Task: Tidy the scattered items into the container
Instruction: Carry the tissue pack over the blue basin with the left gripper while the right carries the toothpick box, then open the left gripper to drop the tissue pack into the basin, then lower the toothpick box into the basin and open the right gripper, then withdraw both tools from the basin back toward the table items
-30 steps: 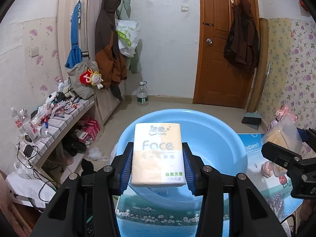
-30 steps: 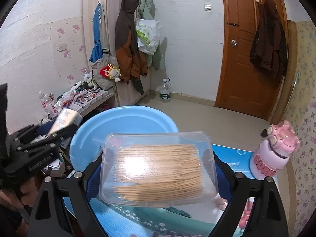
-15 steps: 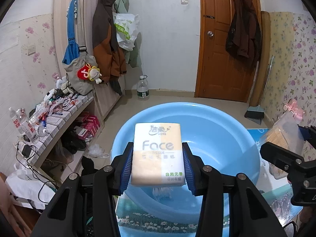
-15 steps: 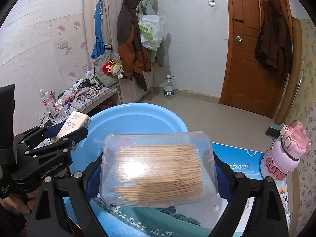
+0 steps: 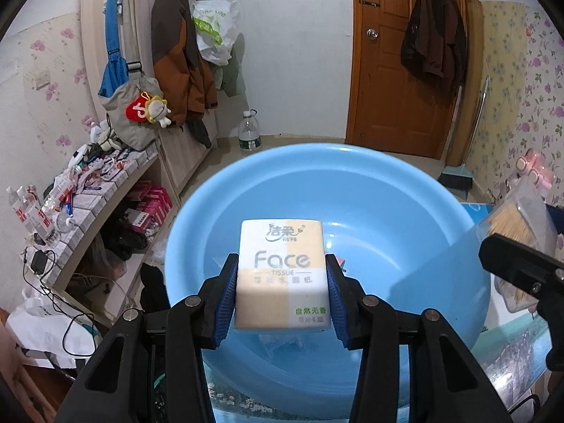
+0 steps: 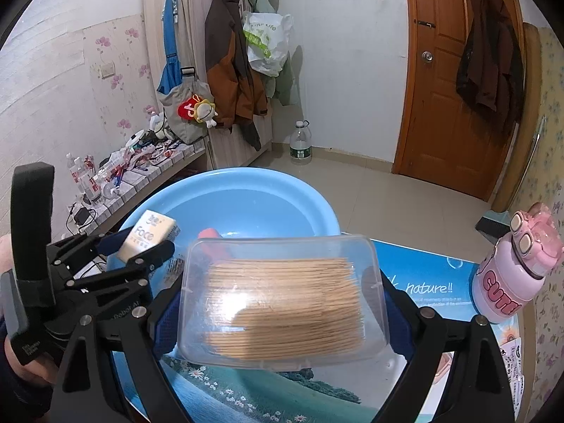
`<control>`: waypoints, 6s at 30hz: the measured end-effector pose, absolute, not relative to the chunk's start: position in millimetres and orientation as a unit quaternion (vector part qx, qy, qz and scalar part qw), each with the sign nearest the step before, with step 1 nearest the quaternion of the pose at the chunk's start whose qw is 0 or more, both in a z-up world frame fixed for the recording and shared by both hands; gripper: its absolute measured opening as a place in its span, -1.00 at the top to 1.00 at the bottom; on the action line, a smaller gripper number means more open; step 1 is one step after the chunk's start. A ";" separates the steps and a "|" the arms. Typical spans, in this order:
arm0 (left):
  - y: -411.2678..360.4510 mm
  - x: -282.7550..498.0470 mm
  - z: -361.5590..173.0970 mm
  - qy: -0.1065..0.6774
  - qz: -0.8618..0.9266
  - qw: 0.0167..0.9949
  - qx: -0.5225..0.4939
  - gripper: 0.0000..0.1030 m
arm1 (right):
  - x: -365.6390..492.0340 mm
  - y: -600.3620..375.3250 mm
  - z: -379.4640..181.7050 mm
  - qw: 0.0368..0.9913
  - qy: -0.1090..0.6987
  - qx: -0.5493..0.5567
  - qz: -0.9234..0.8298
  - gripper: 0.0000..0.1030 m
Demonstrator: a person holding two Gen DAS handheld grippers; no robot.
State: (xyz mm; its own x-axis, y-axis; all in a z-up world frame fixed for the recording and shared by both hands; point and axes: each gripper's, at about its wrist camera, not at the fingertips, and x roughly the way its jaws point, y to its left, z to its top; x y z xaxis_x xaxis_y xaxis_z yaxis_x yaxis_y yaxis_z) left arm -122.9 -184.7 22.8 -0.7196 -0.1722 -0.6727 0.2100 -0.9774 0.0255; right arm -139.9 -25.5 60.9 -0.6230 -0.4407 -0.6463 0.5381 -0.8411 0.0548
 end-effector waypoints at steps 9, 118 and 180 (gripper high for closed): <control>-182.0 -121.8 16.7 0.028 -0.923 0.106 0.368 -0.04 | -142.9 -28.4 55.8 0.272 0.074 0.345 -0.895 -0.81; -196.0 -54.5 51.9 0.043 -0.933 0.135 0.329 -0.73 | -110.5 38.2 40.1 0.221 0.076 0.361 -0.903 -1.00; -108.9 -9.9 107.3 0.020 -0.944 0.080 0.319 -0.78 | -24.8 174.6 100.6 0.149 0.059 0.290 -0.944 -1.00</control>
